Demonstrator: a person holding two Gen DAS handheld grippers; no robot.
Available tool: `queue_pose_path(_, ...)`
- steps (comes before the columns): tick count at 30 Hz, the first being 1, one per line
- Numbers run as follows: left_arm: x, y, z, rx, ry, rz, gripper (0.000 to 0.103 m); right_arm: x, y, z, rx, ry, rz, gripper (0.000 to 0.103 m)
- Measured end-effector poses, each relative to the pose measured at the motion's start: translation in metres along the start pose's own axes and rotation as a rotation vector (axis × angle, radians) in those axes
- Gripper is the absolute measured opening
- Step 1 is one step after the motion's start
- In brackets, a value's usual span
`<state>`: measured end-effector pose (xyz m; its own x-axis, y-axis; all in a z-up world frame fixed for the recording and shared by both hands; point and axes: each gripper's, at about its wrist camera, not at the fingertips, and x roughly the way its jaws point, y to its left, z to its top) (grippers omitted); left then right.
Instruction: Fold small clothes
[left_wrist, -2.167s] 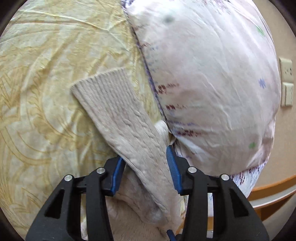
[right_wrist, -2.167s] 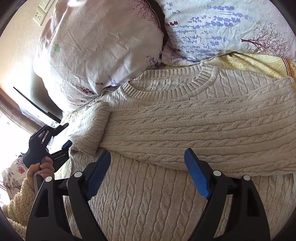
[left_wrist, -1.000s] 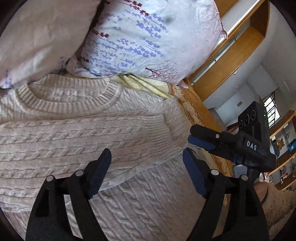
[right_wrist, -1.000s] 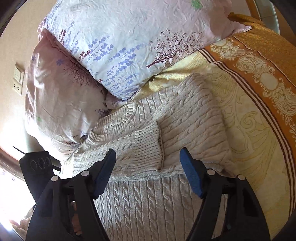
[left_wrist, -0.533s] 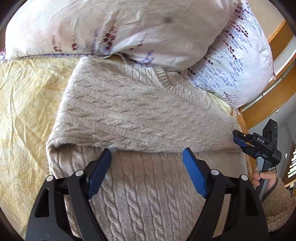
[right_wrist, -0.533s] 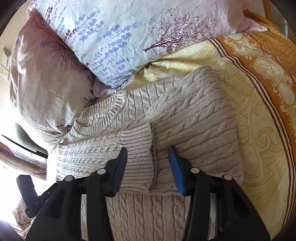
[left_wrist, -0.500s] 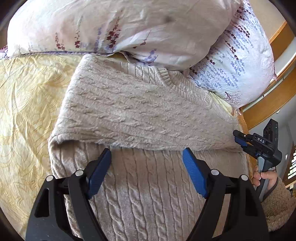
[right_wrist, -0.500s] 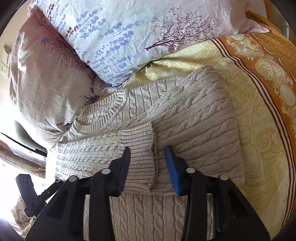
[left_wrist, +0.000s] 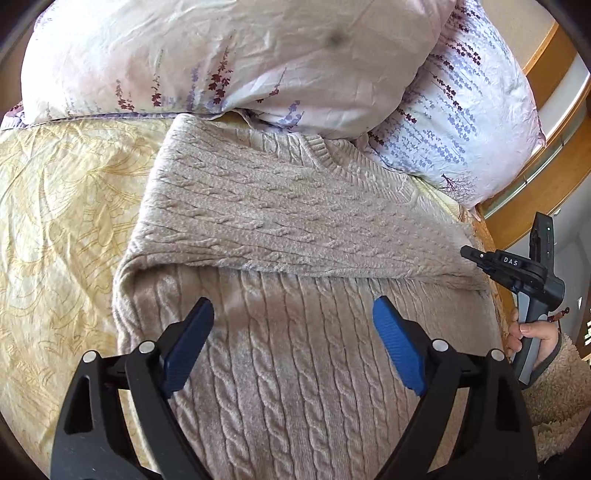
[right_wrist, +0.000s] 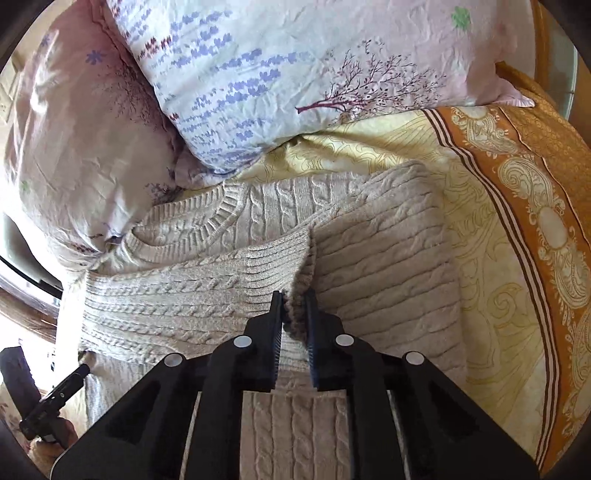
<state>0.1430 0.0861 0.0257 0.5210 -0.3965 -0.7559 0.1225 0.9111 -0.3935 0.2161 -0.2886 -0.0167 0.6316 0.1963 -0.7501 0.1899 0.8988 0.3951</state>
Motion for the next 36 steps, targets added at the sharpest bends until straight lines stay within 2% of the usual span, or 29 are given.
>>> queue_pose_path(1, -0.008, 0.003, -0.003, -0.005, -0.013, 0.003, 0.087, -0.011, -0.003, -0.004, 0.010, -0.022, 0.015, 0.027)
queue_pose_path(2, -0.016, 0.006, -0.005, -0.011, -0.025, 0.006, 0.087, -0.022, -0.008, -0.007, 0.021, -0.043, 0.030, 0.047)
queue_pose_path(3, -0.023, 0.010, -0.008, -0.017, -0.033, 0.012, 0.087, -0.033, -0.014, -0.010, 0.037, -0.063, 0.041, 0.060)
queue_pose_path(4, -0.029, 0.014, -0.011, -0.023, -0.038, 0.017, 0.087, -0.042, -0.023, -0.014, 0.055, -0.078, 0.051, 0.061)
queue_pose_path(7, -0.046, 0.029, -0.019, -0.040, -0.048, 0.038, 0.085, -0.061, -0.057, -0.026, 0.140, -0.085, 0.073, 0.061)
queue_pose_path(10, -0.057, 0.047, -0.028, -0.080, -0.043, 0.035, 0.083, -0.071, -0.097, -0.047, 0.261, -0.063, 0.131, 0.061)
queue_pose_path(13, -0.061, 0.065, -0.039, -0.160, -0.004, -0.025, 0.080, -0.071, -0.124, -0.068, 0.353, -0.018, 0.197, 0.060)
queue_pose_path(18, -0.057, 0.078, -0.061, -0.261, 0.055, -0.130, 0.072, -0.070, -0.140, -0.095, 0.419, 0.026, 0.284, 0.056)
queue_pose_path(20, -0.060, 0.078, -0.069, -0.282, 0.050, -0.164, 0.070, -0.070, -0.139, -0.103, 0.420, 0.043, 0.329, 0.056)
queue_pose_path(23, -0.060, 0.077, -0.080, -0.324, 0.082, -0.238, 0.062, -0.070, -0.130, -0.113, 0.384, 0.090, 0.389, 0.054)
queue_pose_path(32, -0.059, 0.066, -0.112, -0.376, 0.134, -0.373, 0.060, -0.075, -0.104, -0.140, 0.277, 0.231, 0.485, 0.050)
queue_pose_path(36, -0.056, 0.060, -0.124, -0.373, 0.182, -0.408, 0.052, -0.080, -0.099, -0.154, 0.248, 0.292, 0.504, 0.047)
